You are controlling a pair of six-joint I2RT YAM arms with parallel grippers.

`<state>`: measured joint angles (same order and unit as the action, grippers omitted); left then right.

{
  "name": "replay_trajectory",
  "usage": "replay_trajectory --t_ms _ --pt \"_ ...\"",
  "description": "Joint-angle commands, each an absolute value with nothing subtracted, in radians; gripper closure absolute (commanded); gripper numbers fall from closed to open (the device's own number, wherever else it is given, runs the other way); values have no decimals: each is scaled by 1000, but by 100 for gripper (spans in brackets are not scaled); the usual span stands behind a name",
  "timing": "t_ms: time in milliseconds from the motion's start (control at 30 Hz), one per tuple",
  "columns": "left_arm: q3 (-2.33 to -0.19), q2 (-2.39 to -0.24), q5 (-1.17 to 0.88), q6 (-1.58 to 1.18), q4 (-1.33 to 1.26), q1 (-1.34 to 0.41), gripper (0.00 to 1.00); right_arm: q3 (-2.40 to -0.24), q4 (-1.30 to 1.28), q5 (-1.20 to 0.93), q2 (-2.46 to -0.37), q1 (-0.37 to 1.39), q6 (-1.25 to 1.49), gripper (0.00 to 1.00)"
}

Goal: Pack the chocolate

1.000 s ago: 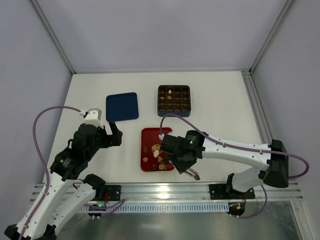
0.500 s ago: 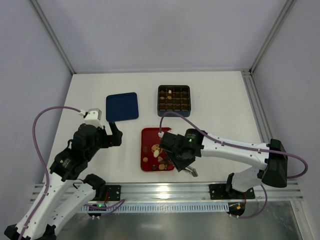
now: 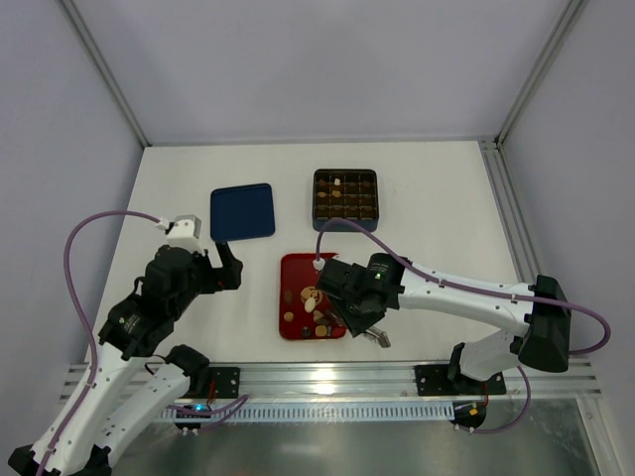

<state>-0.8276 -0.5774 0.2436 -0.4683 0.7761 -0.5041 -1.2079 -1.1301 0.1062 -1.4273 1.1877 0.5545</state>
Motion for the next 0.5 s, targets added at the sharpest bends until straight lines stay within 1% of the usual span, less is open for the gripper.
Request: replay_trajectory --t_ms 0,133,467 --pt "-825 -569 261 -476 758 -509 0 -1213 -1111 104 -1425 1184 546 64" --pt "-824 -571 261 -476 758 -509 0 -1212 -1114 101 -1420 1180 545 68" --pt "-824 -572 261 -476 758 -511 0 -1244 -1128 132 -1378 1147 548 69"
